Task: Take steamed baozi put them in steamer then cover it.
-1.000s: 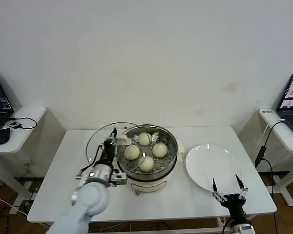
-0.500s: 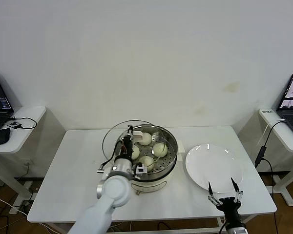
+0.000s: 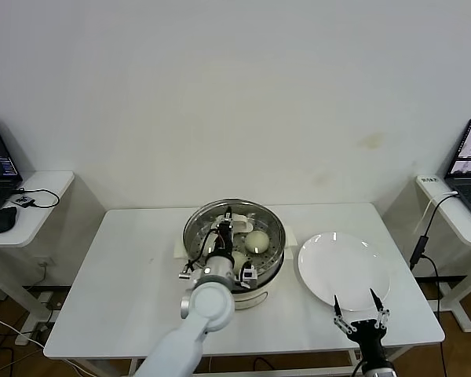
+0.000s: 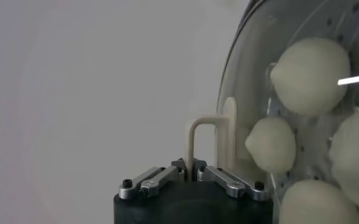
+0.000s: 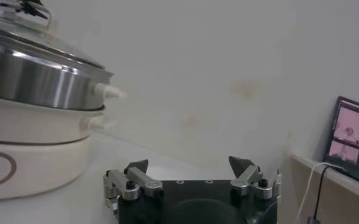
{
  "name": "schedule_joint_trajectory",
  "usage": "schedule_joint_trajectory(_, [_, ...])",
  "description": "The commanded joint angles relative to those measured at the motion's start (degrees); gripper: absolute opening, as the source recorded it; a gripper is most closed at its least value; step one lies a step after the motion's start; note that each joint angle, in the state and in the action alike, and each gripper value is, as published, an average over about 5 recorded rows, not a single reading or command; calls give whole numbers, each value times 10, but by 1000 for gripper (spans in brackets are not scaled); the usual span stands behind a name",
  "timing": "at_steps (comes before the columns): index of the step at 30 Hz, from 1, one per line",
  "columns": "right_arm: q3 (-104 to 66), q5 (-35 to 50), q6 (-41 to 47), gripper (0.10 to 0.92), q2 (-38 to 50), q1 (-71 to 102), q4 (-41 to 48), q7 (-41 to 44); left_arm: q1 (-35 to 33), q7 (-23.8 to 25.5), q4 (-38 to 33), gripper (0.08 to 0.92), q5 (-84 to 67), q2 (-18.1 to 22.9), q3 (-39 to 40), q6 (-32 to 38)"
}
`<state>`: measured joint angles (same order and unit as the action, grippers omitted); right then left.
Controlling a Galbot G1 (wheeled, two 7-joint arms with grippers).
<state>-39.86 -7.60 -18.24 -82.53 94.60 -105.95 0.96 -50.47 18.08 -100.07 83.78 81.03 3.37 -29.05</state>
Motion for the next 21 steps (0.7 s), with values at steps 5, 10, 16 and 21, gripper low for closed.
schedule_joint_trajectory(5, [2, -2, -2, 823, -2, 1, 1, 0, -2, 2, 15, 140, 16, 25, 6, -1])
schedule_joint_trajectory(10, [2, -3, -2, 823, -2, 2, 0, 0, -5, 2, 11, 140, 16, 26, 4, 1])
schedule_joint_trajectory(16, [3, -4, -2, 823, -2, 4, 0, 0, -14, -4, 3, 144, 19, 30, -2, 10])
schedule_joint_trajectory(21, [4, -6, -2, 823, -2, 5, -1, 0, -37, -4, -44, 231, 15, 15, -6, 10])
